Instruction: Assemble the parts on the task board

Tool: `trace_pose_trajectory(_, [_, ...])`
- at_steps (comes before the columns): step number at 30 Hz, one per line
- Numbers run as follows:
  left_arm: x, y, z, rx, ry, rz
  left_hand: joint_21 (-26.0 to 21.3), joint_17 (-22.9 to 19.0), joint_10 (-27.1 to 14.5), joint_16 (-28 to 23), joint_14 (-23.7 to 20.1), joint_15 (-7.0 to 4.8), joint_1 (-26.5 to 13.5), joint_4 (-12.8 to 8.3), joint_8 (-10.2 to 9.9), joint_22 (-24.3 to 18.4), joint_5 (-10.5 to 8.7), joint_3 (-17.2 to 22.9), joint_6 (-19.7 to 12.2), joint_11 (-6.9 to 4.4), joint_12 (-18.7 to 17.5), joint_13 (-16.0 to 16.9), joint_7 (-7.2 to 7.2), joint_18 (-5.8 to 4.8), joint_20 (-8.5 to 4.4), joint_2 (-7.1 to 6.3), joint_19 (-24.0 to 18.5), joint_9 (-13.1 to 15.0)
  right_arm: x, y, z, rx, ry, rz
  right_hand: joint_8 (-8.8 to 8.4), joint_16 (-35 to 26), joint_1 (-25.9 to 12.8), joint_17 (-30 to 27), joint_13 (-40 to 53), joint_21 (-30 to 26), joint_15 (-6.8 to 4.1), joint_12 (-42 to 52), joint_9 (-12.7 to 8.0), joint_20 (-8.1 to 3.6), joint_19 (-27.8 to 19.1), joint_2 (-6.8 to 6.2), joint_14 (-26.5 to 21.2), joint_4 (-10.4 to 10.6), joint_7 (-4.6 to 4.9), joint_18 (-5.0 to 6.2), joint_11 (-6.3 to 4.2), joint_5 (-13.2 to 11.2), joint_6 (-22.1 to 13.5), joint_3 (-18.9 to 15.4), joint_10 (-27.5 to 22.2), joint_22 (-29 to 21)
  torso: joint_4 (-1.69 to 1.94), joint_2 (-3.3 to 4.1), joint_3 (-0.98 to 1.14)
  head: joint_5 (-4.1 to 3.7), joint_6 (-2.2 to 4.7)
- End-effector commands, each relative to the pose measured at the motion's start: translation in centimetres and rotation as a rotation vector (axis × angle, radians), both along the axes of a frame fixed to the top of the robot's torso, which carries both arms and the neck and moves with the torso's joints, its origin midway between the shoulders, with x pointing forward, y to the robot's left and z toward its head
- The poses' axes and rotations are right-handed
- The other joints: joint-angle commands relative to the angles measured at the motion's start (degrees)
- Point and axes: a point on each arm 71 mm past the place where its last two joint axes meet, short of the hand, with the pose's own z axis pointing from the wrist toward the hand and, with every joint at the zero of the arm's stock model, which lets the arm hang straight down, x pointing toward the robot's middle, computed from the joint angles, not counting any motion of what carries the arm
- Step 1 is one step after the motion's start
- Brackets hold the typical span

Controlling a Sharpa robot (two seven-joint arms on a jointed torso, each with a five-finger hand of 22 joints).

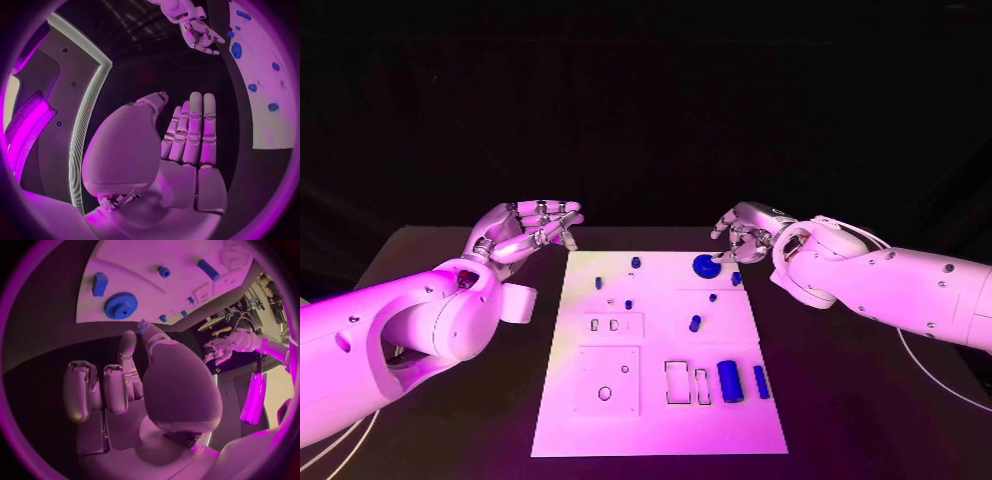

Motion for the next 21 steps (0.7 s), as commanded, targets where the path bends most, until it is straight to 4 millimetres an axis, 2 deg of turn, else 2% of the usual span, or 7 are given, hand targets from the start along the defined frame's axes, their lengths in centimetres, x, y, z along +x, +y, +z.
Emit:
trace_pose_trajectory(1, [0.0, -0.2, 0.1, -0.008, -0.002, -0.018, 0.29, 0.05, -0.19, 0.36, -0.44, -0.07, 0.25, 0.01, -0.28, 0.05, -0.22, 0.38, -0.03, -0.21, -0.17, 0.03, -0.09, 0.22, -0.08, 0.24, -0.49, 0.05, 0.1, -0.1, -0.7, 0.023, 0.112, 0.004, 1.43, 1.00, 1.28, 2.46, 15.86, 0.81, 0.54, 18.51, 0.32, 0.68, 1.03, 0.65, 3.33, 2.08, 0.29, -0.72, 0.22, 1.29, -0.26, -1.84, 3.52, 5.98, 0.05, 0.04, -0.01, -0.11, -0.03])
trace_pose_trajectory(5, [0.1, -0.2, 0.0, -0.008, -0.001, -0.020, 0.29, 0.05, -0.19, 0.36, -0.44, -0.07, 0.25, 0.01, -0.28, 0.05, -0.22, 0.38, -0.03, -0.21, -0.17, 0.03, -0.09, 0.22, -0.08, 0.24, -0.49, 0.05, 0.6, 0.0, -1.1, 0.013, 0.132, -0.002, 1.98, 2.01, 2.20, 5.29, 21.19, 1.73, 0.86, 23.04, 0.36, 0.92, 1.62, 0.61, 3.80, 3.66, 0.51, -0.99, 0.51, 1.85, -0.71, -2.56, 5.87, 7.27, 0.26, -0.01, -0.16, -0.21, -0.25])
trace_pose_trajectory(9, [0.1, -0.2, 0.0, -0.008, 0.000, -0.020, 0.29, 0.05, -0.19, 0.36, -0.44, -0.07, 0.25, 0.01, -0.28, 0.05, -0.22, 0.38, -0.03, -0.21, -0.17, 0.03, -0.09, 0.22, -0.08, 0.24, -0.49, 0.05, 0.9, 0.2, -1.5, 0.008, 0.149, -0.005, 2.11, 2.80, 2.51, 7.78, 22.95, 2.55, 1.02, 24.54, 0.33, 1.06, 2.17, 0.64, 4.25, 4.34, 0.64, -1.25, 0.67, 2.02, -1.02, -2.90, 6.82, 8.33, 0.36, 0.04, -0.14, -0.18, -0.37])
trace_pose_trajectory(13, [0.2, -0.2, 0.0, -0.007, 0.001, -0.019, 0.29, 0.05, -0.19, 0.36, -0.44, -0.07, 0.25, 0.01, -0.28, 0.05, -0.22, 0.38, -0.03, -0.21, -0.17, 0.03, -0.09, 0.22, -0.08, 0.24, -0.49, 0.05, 1.3, 0.5, -2.1, 0.003, 0.163, -0.013, 2.13, 3.20, 2.70, 9.03, 23.85, 2.97, 1.19, 25.28, 0.27, 1.20, 2.44, 0.66, 4.46, 4.90, 0.79, -1.38, 0.83, 1.98, -1.40, -3.25, 7.29, 8.88, 0.49, 0.20, 0.03, -0.28, -0.46])
trace_pose_trajectory(21, [0.2, -0.2, -0.1, -0.007, 0.001, -0.019, 0.29, 0.05, -0.19, 0.36, -0.44, -0.07, 0.25, 0.01, -0.28, 0.05, -0.22, 0.38, -0.03, -0.21, -0.17, 0.03, -0.09, 0.22, -0.08, 0.24, -0.49, 0.05, 1.7, 1.0, -2.9, -0.006, 0.169, -0.021, 2.29, 3.40, 3.21, 9.65, 24.50, 3.50, 1.27, 25.82, 0.28, 1.30, 2.78, 0.97, 4.56, 5.15, 0.85, -1.54, 0.89, 1.96, -1.41, -3.19, 7.66, 9.56, 0.39, 0.16, -0.02, -0.13, -0.68])
